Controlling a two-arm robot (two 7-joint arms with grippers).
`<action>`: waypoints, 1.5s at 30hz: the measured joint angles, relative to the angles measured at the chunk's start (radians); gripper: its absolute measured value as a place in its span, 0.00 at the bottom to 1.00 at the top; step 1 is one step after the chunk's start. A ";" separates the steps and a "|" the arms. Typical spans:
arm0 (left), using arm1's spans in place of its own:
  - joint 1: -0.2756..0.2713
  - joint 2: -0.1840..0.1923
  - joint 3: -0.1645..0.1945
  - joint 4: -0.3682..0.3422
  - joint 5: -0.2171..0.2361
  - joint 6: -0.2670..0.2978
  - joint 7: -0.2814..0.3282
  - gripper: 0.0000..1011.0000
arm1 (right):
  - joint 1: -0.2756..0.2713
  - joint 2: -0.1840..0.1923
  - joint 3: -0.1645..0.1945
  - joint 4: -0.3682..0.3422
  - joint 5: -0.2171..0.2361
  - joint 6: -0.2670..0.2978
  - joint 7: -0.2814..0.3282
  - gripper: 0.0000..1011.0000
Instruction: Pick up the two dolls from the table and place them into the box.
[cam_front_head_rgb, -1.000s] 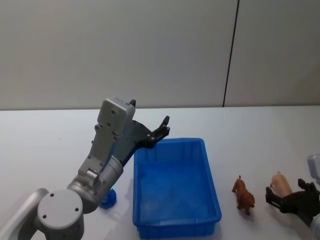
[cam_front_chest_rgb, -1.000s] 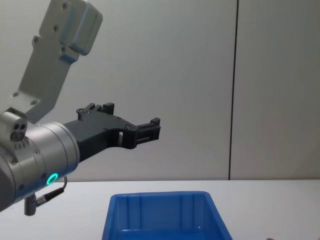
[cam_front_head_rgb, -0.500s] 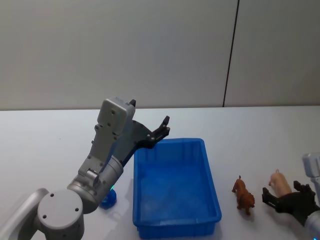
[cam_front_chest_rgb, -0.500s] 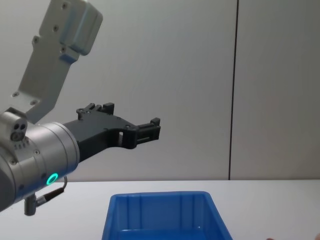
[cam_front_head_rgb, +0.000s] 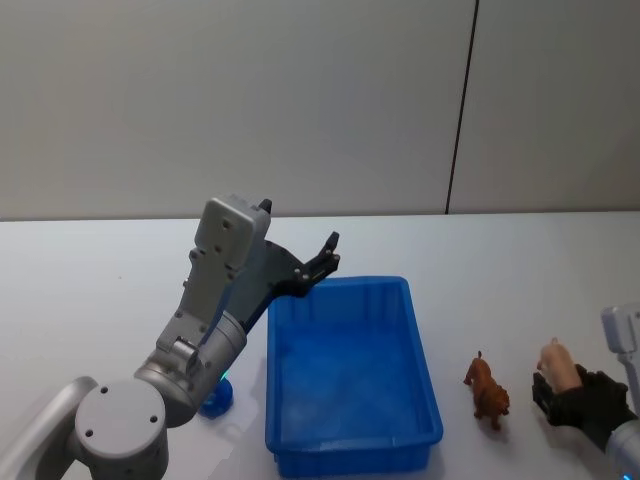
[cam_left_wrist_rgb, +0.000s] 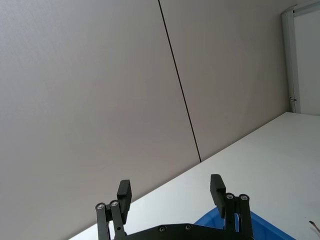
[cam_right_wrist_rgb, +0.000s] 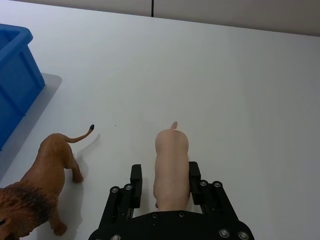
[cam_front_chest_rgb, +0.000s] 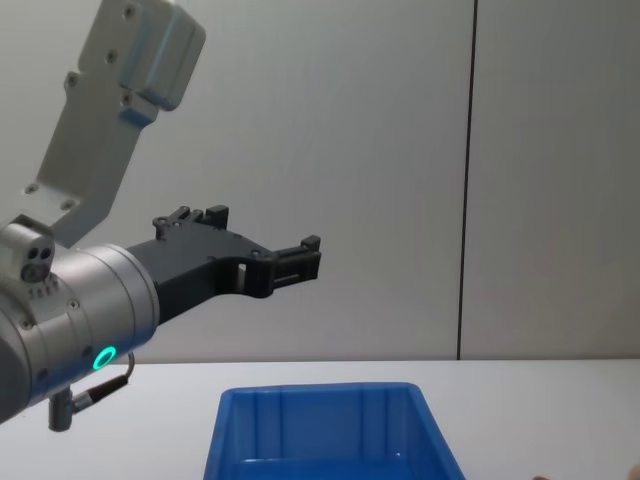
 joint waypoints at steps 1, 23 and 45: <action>0.000 0.000 0.000 0.000 0.000 0.000 0.000 0.99 | 0.000 -0.001 0.000 0.000 0.000 0.000 0.000 0.54; 0.000 0.000 0.000 0.000 0.000 0.000 0.000 0.99 | 0.003 -0.001 0.011 -0.023 -0.006 -0.076 -0.015 0.37; 0.000 0.000 0.000 0.000 0.000 0.000 0.000 0.99 | -0.004 0.002 0.009 -0.194 0.011 -0.177 0.101 0.37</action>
